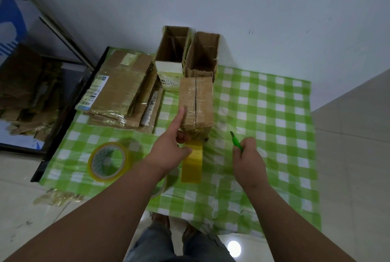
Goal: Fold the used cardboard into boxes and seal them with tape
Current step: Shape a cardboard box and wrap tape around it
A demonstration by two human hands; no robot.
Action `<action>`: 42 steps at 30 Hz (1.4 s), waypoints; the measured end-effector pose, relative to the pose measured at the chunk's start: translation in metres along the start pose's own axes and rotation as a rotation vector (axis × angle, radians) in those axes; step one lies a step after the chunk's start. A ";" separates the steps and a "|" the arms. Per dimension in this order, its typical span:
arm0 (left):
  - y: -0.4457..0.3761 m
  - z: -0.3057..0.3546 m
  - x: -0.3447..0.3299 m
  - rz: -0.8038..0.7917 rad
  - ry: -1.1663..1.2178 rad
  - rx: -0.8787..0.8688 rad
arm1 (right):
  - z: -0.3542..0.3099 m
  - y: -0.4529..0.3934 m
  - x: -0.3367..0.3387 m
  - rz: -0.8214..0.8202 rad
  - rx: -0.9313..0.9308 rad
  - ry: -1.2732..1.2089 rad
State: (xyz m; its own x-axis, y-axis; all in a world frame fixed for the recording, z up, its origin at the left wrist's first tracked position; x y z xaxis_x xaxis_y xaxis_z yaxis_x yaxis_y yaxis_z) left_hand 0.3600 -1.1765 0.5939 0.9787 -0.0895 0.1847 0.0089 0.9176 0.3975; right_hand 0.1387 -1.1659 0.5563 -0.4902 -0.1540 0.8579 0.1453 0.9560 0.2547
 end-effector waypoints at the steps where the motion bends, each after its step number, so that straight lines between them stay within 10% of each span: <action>1: 0.000 -0.001 -0.001 0.013 0.027 -0.006 | -0.008 0.004 0.004 0.052 0.053 -0.066; 14: -0.006 -0.008 -0.005 0.144 0.024 -0.018 | -0.065 0.025 0.021 0.038 0.537 0.055; 42: -0.007 0.005 -0.004 0.105 -0.111 -0.003 | -0.093 0.014 0.022 -0.046 0.547 0.277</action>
State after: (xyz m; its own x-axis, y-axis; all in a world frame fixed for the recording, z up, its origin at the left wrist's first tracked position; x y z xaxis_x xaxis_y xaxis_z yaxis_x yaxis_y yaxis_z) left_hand 0.3547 -1.1847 0.5951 0.9454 -0.0349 0.3239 -0.0917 0.9254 0.3676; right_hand 0.2099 -1.1789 0.6206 -0.2329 -0.1868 0.9544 -0.3687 0.9251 0.0910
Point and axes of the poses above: each hand's wrist, its own y-axis away from the middle knuckle, its own x-axis out of the back of the hand, z = x × y, the point moved 4 cm from there along -y, towards the middle knuckle, and after that the axes turned 15 degrees about y, right-handed, at the moved point
